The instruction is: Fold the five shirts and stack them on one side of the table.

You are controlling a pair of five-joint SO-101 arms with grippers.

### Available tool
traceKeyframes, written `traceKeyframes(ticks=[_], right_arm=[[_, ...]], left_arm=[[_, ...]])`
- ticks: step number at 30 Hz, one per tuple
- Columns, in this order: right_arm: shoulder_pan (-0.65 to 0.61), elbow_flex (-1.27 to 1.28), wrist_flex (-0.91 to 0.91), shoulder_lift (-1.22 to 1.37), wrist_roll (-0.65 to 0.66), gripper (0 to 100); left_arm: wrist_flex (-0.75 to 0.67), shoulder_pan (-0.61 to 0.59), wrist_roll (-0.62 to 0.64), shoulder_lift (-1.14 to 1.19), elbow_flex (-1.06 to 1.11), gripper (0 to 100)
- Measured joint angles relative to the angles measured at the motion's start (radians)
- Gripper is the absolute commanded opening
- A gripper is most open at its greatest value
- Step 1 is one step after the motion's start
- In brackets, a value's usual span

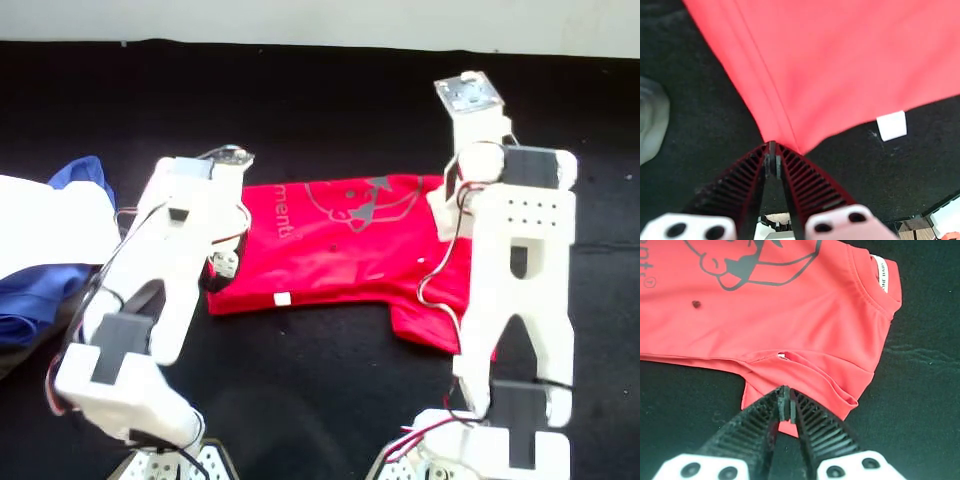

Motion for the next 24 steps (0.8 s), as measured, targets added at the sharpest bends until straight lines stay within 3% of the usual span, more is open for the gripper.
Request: traceKeyframes(ticks=[7,12,17,24], right_arm=[[-0.002,0.192,-0.031,-0.081,0.0,0.6],[0.009,0.408,-0.18,-0.132,0.0,0.6],[0.069,0.629,-0.362,-0.175,0.0,0.6],[0.13,0.806,-0.468,-0.19,0.0,0.6]], left_arm=[[-0.107,0.049,0.0,-0.069,0.078,1],[-0.242,0.046,0.0,-0.069,0.166,1],[-0.281,0.046,-0.006,-0.069,0.267,1],[-0.292,-0.094,-0.114,-0.069,0.301,1]])
